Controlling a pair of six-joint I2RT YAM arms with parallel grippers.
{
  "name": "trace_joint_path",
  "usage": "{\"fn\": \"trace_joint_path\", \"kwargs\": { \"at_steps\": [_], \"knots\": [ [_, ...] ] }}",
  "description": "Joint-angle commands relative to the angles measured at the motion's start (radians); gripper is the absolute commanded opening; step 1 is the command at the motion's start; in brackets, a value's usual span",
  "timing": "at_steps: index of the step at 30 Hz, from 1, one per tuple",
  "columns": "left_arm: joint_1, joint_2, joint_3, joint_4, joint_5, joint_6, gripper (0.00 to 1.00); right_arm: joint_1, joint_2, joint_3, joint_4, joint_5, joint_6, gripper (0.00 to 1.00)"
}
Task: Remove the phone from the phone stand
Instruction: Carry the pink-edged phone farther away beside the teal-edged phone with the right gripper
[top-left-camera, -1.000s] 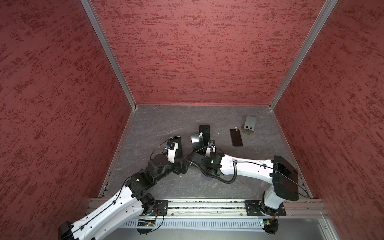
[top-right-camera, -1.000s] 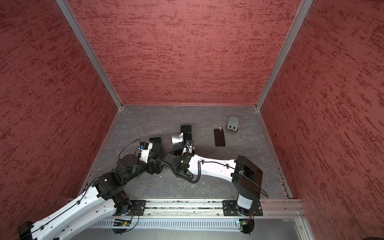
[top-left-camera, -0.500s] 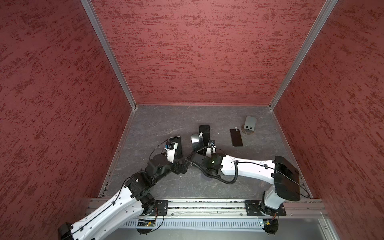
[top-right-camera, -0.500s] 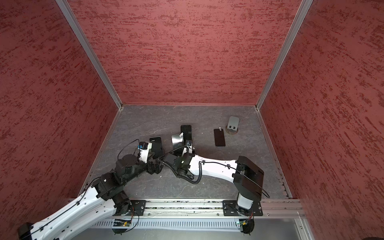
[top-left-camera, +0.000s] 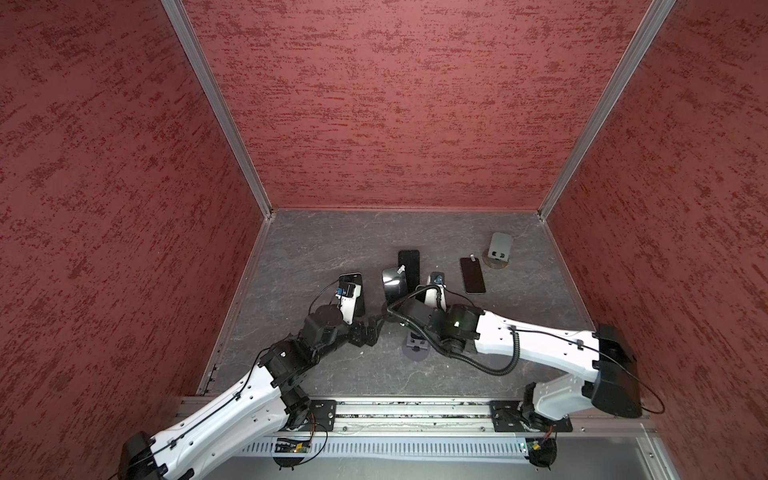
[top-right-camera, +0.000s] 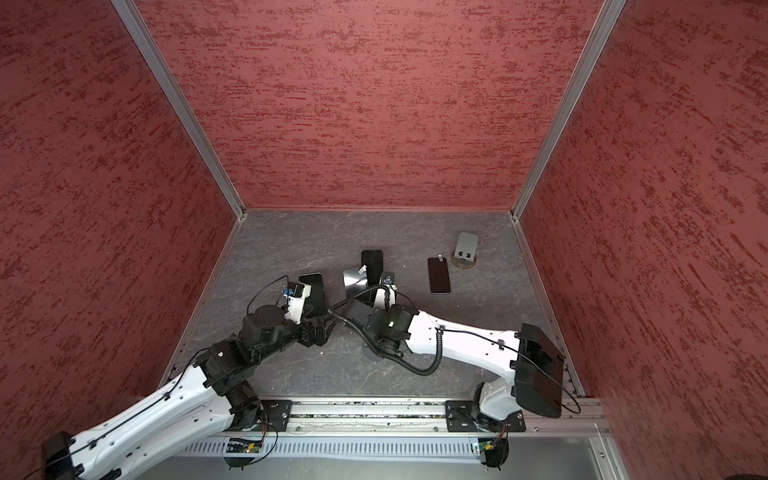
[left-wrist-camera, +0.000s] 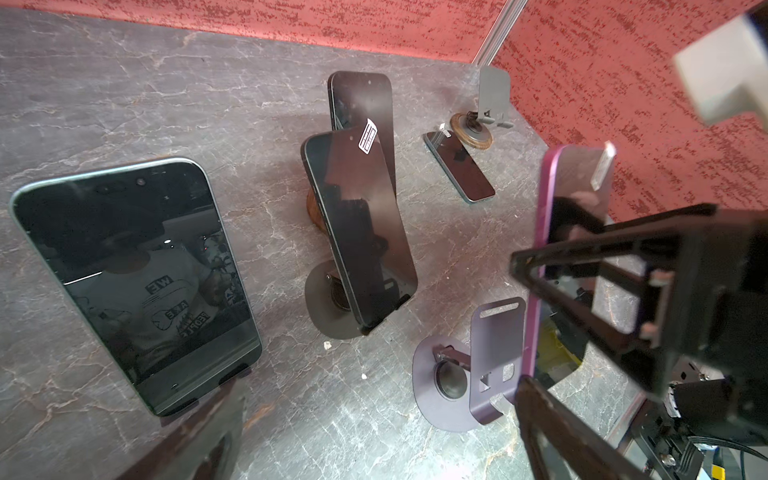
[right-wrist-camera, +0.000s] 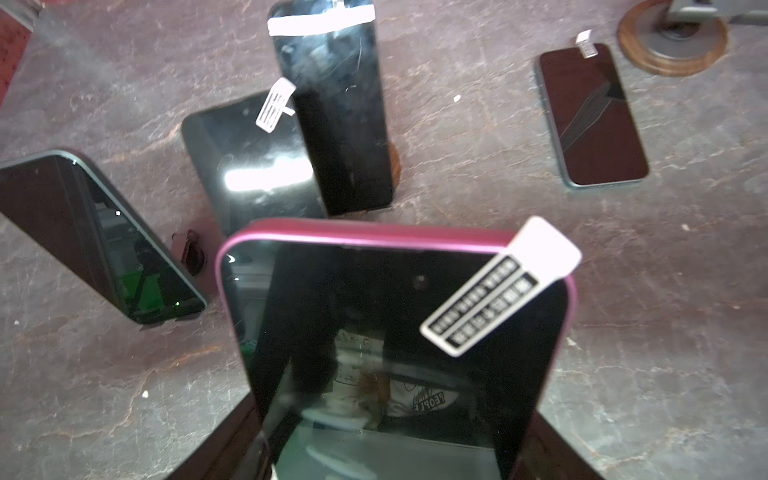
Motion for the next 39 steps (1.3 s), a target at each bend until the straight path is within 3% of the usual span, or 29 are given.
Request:
{"fn": "trace_joint_path", "kwargs": {
  "at_steps": [1,15,26,39],
  "knots": [
    [0.005,0.019,0.036,0.036,0.016,0.004,0.99,-0.044,-0.091,-0.035,0.033,0.026,-0.04,0.56],
    [0.005,0.129,0.092,0.089,0.04,-0.017,0.99,-0.311,-0.18,-0.138,0.077,-0.14,-0.288,0.57],
    [0.005,0.139,0.122,0.094,0.073,-0.028,0.99,-0.49,-0.058,-0.145,0.2,-0.278,-0.501,0.59],
    [0.005,0.208,0.15,0.147,0.129,-0.061,0.99,-0.62,0.125,-0.112,0.319,-0.401,-0.636,0.59]
  ]
}}
